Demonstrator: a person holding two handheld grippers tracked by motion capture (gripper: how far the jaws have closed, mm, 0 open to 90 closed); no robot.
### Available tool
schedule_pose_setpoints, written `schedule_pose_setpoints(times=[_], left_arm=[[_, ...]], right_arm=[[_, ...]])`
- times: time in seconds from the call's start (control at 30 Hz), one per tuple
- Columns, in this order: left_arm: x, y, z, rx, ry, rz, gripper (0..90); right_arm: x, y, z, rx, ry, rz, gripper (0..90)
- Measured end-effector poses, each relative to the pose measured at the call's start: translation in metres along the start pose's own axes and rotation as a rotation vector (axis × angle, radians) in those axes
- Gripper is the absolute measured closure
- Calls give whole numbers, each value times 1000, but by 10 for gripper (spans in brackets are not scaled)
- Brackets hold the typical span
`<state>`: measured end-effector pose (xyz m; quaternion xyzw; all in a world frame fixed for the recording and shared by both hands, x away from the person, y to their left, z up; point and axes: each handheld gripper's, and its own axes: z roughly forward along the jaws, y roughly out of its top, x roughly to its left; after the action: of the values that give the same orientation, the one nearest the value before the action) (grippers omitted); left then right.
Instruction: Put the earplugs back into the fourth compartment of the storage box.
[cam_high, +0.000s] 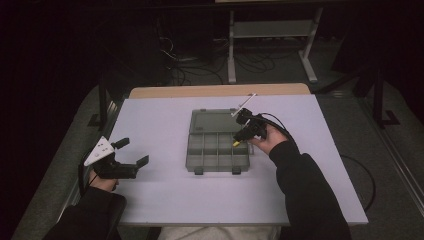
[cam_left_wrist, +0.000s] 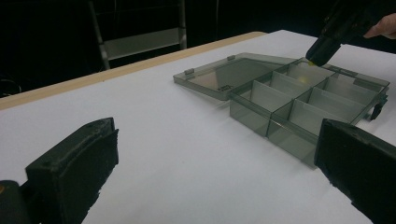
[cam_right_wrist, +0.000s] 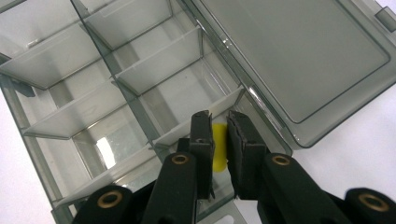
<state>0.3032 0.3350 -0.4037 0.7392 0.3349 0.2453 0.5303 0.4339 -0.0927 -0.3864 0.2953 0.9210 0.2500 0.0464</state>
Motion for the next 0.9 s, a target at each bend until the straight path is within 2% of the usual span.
schedule_pose_setpoints(times=[0.1, 0.13, 0.3, 0.47, 0.5, 0.57, 0.7, 0.9], left_arm=[[0, 0, 0, 0, 0, 0, 0], [0, 0, 0, 0, 0, 0, 0], [0, 0, 0, 2, 0, 1, 0], [0, 0, 0, 2, 0, 0, 0], [0, 0, 0, 0, 0, -1, 0], [0, 0, 0, 0, 0, -1, 0], [0, 0, 0, 1, 0, 1, 0], [0, 0, 0, 2, 1, 1, 0]], right_arm=[[0, 0, 3, 9, 4, 14, 785], [-1, 0, 3, 9, -4, 22, 757], [1, -1, -3, -10, -22, 28, 497], [1, -2, -15, -48, -37, 44, 175], [2, -2, -17, -55, -45, 43, 135], [3, -3, -22, -72, -47, 48, 121], [5, -6, -32, -94, -58, 57, 29], [8, -15, -43, -127, -61, 61, 6]])
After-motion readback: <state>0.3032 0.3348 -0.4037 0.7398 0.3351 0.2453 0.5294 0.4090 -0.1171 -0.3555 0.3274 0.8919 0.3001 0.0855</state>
